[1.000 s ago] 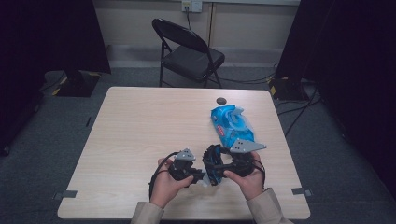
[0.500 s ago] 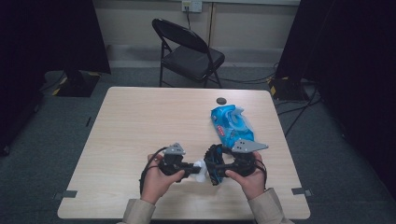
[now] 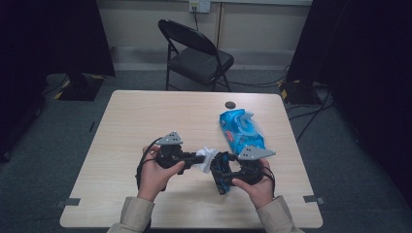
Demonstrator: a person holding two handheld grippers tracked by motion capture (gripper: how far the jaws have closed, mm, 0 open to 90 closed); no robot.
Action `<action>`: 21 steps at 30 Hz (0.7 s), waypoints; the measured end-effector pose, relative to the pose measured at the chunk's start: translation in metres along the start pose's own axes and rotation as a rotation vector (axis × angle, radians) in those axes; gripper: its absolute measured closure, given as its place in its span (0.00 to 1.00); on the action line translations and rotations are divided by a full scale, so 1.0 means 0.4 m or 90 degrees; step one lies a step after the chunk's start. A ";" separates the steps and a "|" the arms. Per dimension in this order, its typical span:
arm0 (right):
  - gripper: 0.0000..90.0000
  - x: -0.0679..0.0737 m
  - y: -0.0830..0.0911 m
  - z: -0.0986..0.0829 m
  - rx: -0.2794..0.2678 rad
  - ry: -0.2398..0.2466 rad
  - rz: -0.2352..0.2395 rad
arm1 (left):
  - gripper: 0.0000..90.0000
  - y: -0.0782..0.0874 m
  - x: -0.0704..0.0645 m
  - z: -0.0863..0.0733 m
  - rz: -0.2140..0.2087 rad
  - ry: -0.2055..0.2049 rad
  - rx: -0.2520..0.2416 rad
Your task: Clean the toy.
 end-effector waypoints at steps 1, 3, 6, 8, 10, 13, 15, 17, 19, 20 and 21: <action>0.29 0.001 0.000 0.000 -0.001 0.000 -0.001 | 0.91 -0.010 -0.004 0.000 -0.003 -0.003 0.004; 0.29 0.003 0.001 0.002 -0.002 0.002 0.002 | 0.91 -0.025 -0.008 -0.002 -0.006 -0.002 0.009; 0.29 0.005 0.003 0.003 -0.004 0.003 0.004 | 0.91 -0.043 -0.009 -0.005 -0.008 0.001 0.014; 0.29 0.004 0.005 0.003 -0.005 0.003 0.003 | 0.91 -0.053 -0.009 -0.007 -0.007 0.003 0.017; 0.29 0.002 0.007 0.003 -0.006 0.002 0.003 | 0.91 -0.062 -0.011 -0.011 -0.009 0.007 0.020; 0.29 0.001 0.009 0.003 -0.007 0.002 0.002 | 0.91 -0.069 -0.011 -0.015 -0.012 0.006 0.023; 0.29 0.001 0.009 0.004 -0.006 0.001 0.002 | 0.91 -0.074 -0.012 -0.021 -0.013 0.008 0.029; 0.29 0.003 0.011 0.006 -0.010 0.001 0.005 | 0.91 -0.082 -0.013 -0.031 -0.015 0.005 0.039; 0.29 0.006 0.013 0.011 -0.014 0.002 0.007 | 0.91 -0.090 -0.015 -0.041 -0.018 0.008 0.046; 0.29 0.007 0.013 0.012 -0.016 0.003 0.008 | 0.91 -0.093 -0.015 -0.046 -0.019 0.009 0.048; 0.29 0.008 0.014 0.013 -0.016 0.002 0.008 | 0.91 -0.099 -0.017 -0.054 -0.019 0.009 0.054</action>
Point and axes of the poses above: each handheld gripper's, and its own axes: y roughly backward along the jaws, z roughly out of its top, x roughly to its left, the point moved 7 cm from there along -y, roughly forward along the jaws, and after that the axes turned 8 degrees about x, right-handed, at the moved point
